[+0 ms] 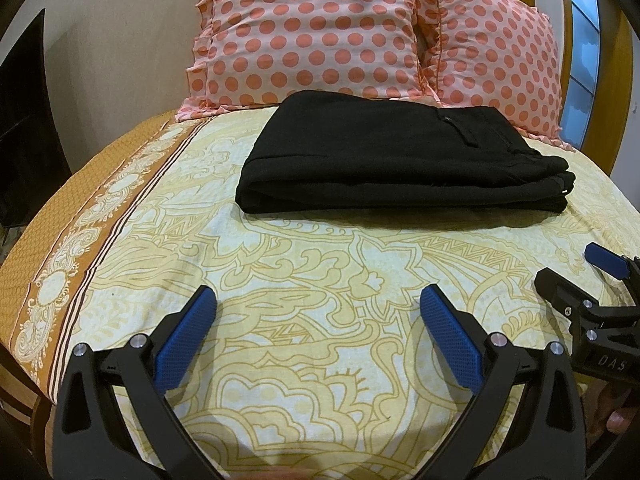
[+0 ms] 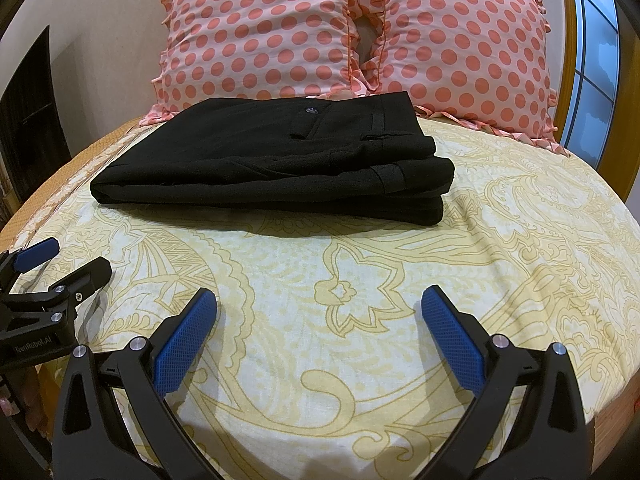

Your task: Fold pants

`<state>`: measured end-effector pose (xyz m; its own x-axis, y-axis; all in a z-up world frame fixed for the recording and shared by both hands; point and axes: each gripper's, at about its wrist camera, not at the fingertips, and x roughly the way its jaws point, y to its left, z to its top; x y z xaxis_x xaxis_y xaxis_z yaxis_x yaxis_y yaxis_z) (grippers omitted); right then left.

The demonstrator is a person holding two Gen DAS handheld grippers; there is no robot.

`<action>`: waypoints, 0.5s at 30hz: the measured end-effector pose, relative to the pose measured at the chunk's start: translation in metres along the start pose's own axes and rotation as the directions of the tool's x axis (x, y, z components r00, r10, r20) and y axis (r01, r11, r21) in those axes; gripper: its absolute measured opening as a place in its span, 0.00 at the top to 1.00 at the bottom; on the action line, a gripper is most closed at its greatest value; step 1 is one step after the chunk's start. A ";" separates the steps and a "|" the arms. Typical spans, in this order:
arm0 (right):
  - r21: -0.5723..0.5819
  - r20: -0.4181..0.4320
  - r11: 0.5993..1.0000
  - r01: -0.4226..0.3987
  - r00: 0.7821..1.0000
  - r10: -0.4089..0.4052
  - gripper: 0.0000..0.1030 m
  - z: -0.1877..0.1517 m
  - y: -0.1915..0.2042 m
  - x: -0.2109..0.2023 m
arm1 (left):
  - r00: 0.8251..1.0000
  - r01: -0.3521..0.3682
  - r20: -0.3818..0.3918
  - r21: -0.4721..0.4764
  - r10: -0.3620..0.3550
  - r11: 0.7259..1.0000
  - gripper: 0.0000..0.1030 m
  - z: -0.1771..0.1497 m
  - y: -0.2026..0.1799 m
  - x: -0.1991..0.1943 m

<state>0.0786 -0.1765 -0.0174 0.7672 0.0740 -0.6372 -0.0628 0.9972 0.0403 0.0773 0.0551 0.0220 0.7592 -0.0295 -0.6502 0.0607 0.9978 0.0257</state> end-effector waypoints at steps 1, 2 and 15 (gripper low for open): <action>0.000 0.000 1.000 0.000 1.000 0.000 0.01 0.000 0.000 0.000 | 1.000 0.000 0.002 0.000 0.000 1.000 0.02 0.000 0.000 0.000; 0.000 0.000 1.000 0.000 1.000 0.000 0.01 0.000 0.000 0.000 | 1.000 0.000 0.003 0.000 0.000 1.000 0.02 0.000 0.000 0.000; 0.000 0.001 1.000 0.000 1.000 0.000 0.01 0.000 0.000 0.000 | 1.000 0.001 0.005 -0.001 -0.001 1.000 0.02 -0.001 0.000 0.000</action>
<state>0.0784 -0.1764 -0.0177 0.7677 0.0736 -0.6366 -0.0627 0.9972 0.0397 0.0771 0.0550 0.0211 0.7621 -0.0310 -0.6467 0.0607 0.9979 0.0238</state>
